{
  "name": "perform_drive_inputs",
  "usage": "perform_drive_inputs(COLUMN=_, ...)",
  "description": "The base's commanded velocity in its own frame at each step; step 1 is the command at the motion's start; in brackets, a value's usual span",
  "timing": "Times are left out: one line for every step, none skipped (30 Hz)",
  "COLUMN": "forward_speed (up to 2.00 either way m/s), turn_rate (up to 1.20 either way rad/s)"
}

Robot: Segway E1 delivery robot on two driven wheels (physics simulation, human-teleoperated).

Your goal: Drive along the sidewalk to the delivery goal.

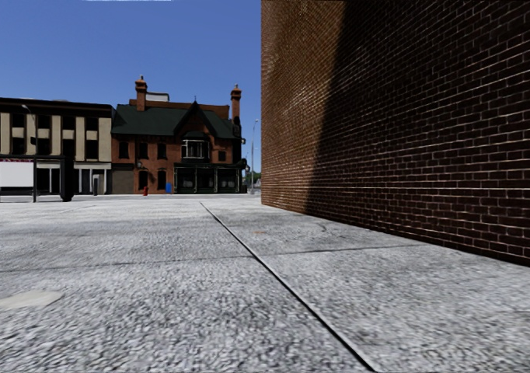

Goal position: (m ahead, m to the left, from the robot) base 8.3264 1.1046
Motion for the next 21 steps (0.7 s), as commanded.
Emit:
perform_drive_inputs(forward_speed=2.0, turn_rate=0.33)
perform_drive_inputs(forward_speed=2.0, turn_rate=0.33)
perform_drive_inputs(forward_speed=2.0, turn_rate=0.33)
perform_drive_inputs(forward_speed=2.0, turn_rate=0.33)
perform_drive_inputs(forward_speed=2.0, turn_rate=0.33)
perform_drive_inputs(forward_speed=2.0, turn_rate=0.33)
perform_drive_inputs(forward_speed=2.0, turn_rate=0.33)
perform_drive_inputs(forward_speed=2.0, turn_rate=0.33)
perform_drive_inputs(forward_speed=2.0, turn_rate=0.33)
perform_drive_inputs(forward_speed=2.0, turn_rate=0.33)
perform_drive_inputs(forward_speed=2.0, turn_rate=0.33)
perform_drive_inputs(forward_speed=2.0, turn_rate=0.33)
perform_drive_inputs(forward_speed=2.0, turn_rate=0.33)
perform_drive_inputs(forward_speed=2.0, turn_rate=0.33)
perform_drive_inputs(forward_speed=2.0, turn_rate=0.33)
perform_drive_inputs(forward_speed=2.0, turn_rate=0.33)
perform_drive_inputs(forward_speed=2.0, turn_rate=0.33)
perform_drive_inputs(forward_speed=2.0, turn_rate=0.33)
perform_drive_inputs(forward_speed=2.0, turn_rate=0.33)
perform_drive_inputs(forward_speed=2.0, turn_rate=0.33)
perform_drive_inputs(forward_speed=2.0, turn_rate=0.33)
